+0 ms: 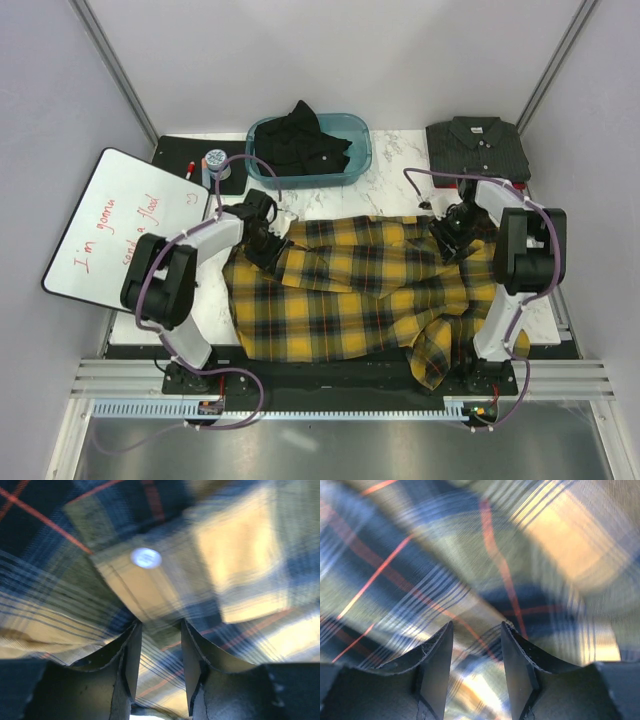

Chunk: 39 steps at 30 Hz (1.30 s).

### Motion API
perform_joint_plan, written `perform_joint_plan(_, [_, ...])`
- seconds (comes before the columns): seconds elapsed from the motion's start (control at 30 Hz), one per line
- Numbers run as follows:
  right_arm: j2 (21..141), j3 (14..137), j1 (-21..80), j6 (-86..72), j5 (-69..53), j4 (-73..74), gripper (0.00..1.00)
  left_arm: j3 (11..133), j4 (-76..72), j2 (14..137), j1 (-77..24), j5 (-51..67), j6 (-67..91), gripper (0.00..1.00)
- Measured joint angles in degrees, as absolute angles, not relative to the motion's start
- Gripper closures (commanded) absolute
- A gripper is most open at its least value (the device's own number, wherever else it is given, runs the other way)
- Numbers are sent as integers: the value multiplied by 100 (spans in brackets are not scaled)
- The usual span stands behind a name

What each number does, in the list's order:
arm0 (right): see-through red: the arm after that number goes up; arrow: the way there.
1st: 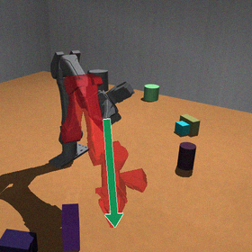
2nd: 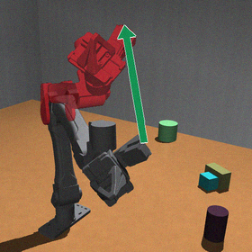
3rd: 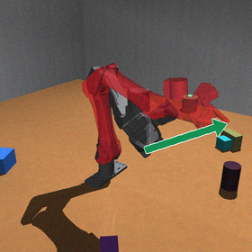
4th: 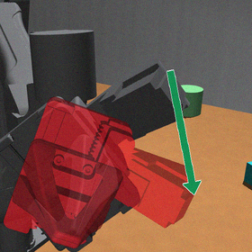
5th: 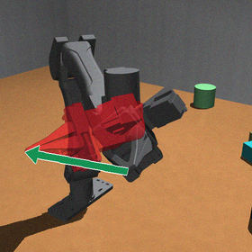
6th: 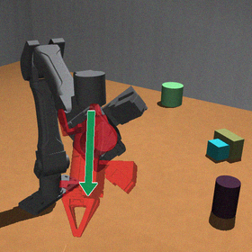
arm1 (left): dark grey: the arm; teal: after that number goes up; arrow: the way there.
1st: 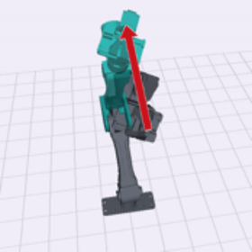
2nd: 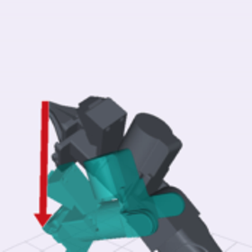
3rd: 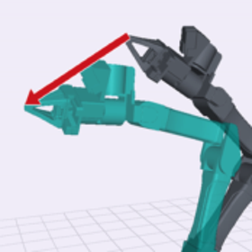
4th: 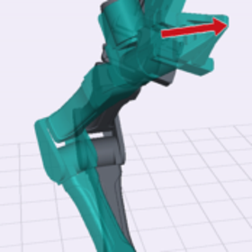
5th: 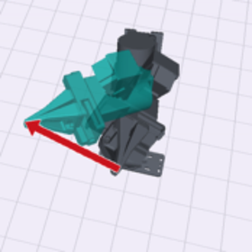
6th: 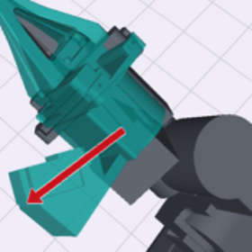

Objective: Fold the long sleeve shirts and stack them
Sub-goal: Fold the shirt

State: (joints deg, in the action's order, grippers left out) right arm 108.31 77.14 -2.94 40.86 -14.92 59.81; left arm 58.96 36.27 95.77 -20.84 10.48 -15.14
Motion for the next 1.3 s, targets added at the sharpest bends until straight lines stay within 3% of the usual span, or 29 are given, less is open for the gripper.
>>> perform_joint_plan(0.4, [12145,9240,-115,3350,-1306,5712,42,7671,3496,11148,-1153,937,-1935,58])
perform_joint_plan(0.6, [12623,10414,-23,3221,-1334,5616,19,8180,3579,11308,-969,1004,-2067,44])
perform_joint_plan(0.7, [12234,10420,-137,3454,-1463,5859,15,7961,3699,10777,-888,1441,-2303,38])
perform_joint_plan(0.73, [11939,10278,-215,3618,-1505,5948,15,7802,3822,10440,-869,1673,-2423,32])
perform_joint_plan(0.8, [10726,9603,-532,4150,-1597,6390,14,7308,4263,9201,-932,2329,-2847,30])
perform_joint_plan(0.97, [8628,7548,-784,5089,-1658,7161,7,6136,4821,7516,-1603,2910,-3638,27])
perform_joint_plan(1.03, [8329,6888,-694,5317,-1691,7435,6,5655,5019,7244,-2025,3020,-3854,23])
perform_joint_plan(1.07, [8305,6608,-633,5404,-1704,7535,5,5463,5113,7220,-2198,3028,-3929,15])
perform_joint_plan(1.3, [8261,5481,224,5461,-1682,7542,4,4687,5179,7249,-2687,2899,-4185,17])
